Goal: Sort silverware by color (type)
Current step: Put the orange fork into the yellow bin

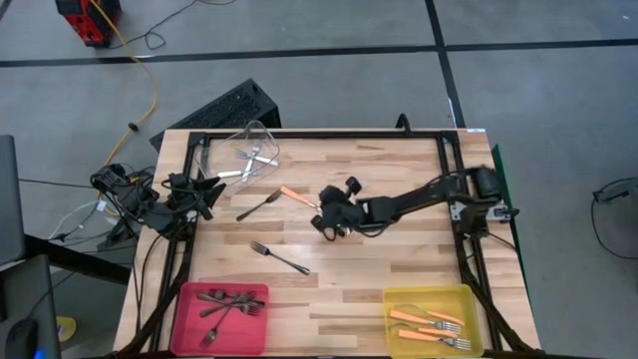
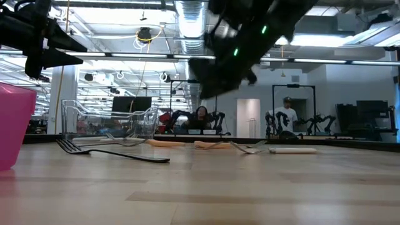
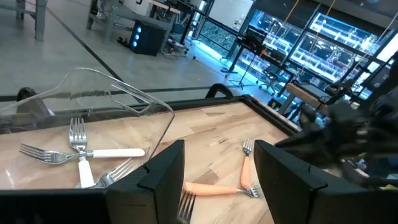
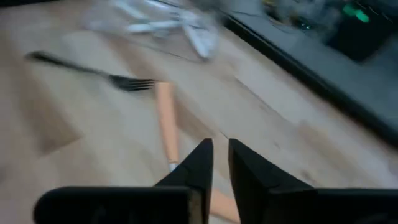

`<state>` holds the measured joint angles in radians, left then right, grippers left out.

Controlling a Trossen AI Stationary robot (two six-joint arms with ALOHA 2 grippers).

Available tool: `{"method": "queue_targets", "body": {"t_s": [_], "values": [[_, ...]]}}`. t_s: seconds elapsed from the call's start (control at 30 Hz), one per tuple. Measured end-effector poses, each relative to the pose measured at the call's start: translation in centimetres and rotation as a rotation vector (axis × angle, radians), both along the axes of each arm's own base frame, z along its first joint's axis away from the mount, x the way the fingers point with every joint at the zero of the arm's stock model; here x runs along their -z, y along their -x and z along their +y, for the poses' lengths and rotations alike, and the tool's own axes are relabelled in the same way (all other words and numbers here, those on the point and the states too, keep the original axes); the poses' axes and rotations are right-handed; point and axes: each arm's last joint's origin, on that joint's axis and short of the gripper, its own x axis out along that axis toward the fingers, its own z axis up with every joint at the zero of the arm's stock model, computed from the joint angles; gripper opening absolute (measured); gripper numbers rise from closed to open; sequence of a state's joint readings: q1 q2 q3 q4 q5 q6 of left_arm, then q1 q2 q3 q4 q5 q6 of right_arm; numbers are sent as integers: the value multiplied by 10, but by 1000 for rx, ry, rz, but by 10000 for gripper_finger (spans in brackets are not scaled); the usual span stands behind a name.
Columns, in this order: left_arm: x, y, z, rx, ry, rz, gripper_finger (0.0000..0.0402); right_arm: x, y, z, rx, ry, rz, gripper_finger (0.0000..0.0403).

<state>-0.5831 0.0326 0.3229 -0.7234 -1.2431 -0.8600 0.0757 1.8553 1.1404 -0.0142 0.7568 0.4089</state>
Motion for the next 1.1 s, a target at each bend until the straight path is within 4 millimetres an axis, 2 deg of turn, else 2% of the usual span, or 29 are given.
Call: {"method": "queue_targets", "body": {"t_s": [0.13,0.3,0.43,0.57,0.67,0.83,0.93,1.1], "values": [[0,0,0,0,0,-1,178,-40,15,-5,-211,-25,47,114],[0,0,0,-1,0,-1,178,-74,37,-23,-393,-55,86,176],[0,0,0,0,0,0,178,-94,51,-32,-441,15,107,212],[0,0,0,1,1,0,178,-109,53,-47,-423,-46,111,224],[0,0,0,0,1,-1,178,-112,47,-58,-452,-60,216,224],[0,0,0,0,0,-1,178,-100,37,-69,-573,-84,424,224],[0,0,0,0,0,0,178,-88,29,-75,-629,-121,456,224],[0,0,0,1,1,0,178,-51,17,-81,-694,-143,595,225]]}}
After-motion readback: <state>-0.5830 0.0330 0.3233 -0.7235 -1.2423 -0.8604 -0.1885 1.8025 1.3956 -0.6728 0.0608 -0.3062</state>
